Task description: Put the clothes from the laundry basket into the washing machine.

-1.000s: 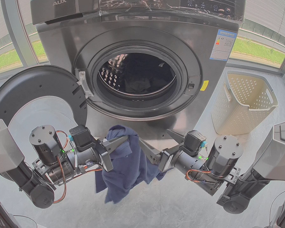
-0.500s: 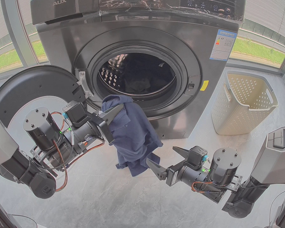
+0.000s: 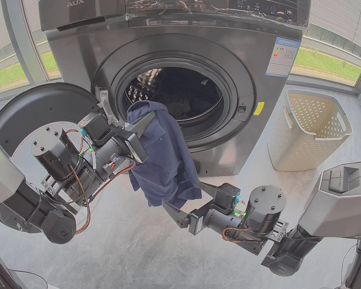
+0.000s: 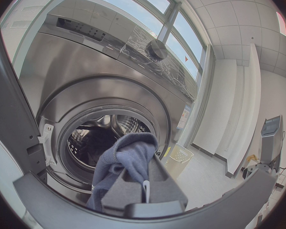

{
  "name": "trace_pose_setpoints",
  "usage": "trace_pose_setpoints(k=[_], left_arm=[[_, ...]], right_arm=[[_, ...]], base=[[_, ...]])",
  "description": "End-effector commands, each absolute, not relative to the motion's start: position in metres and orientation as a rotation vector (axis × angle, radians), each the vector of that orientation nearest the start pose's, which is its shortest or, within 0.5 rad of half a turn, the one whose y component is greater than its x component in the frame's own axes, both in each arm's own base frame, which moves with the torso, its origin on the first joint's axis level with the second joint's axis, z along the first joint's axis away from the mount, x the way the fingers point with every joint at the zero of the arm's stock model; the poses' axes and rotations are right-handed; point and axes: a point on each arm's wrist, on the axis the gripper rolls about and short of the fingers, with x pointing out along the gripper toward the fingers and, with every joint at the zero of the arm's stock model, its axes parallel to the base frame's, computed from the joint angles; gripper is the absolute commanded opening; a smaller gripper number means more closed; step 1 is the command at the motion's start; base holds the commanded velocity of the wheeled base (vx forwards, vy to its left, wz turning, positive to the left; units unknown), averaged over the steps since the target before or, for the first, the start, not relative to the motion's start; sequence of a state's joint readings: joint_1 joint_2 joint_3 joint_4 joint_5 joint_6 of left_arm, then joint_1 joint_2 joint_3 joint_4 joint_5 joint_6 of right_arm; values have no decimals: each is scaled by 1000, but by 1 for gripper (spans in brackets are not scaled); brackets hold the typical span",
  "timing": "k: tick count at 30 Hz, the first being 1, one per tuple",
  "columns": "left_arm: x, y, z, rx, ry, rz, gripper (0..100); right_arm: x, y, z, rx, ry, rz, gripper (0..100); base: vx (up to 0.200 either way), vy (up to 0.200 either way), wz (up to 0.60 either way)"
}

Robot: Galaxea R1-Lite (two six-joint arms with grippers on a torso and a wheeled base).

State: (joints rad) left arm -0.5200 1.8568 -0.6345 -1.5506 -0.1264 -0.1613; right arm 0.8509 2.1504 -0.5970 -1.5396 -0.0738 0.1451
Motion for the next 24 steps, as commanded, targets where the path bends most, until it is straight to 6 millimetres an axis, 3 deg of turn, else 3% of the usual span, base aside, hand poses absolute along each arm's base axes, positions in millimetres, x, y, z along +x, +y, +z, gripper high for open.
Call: trace_pose_setpoints(k=[1,10,24], left_arm=[[275,-162,183,-227,-288,-651,0],[286,-168,182,-243,-298,-589,0],[280,-173,186,-275,-301,-599,0]], right_arm=[[235,288,69,127,33,850,100],[260,324,49,117,-25,864,100],[303,343,41,115,-59,813,100]], base=[[0,0,0],[0,0,0],[0,0,0]])
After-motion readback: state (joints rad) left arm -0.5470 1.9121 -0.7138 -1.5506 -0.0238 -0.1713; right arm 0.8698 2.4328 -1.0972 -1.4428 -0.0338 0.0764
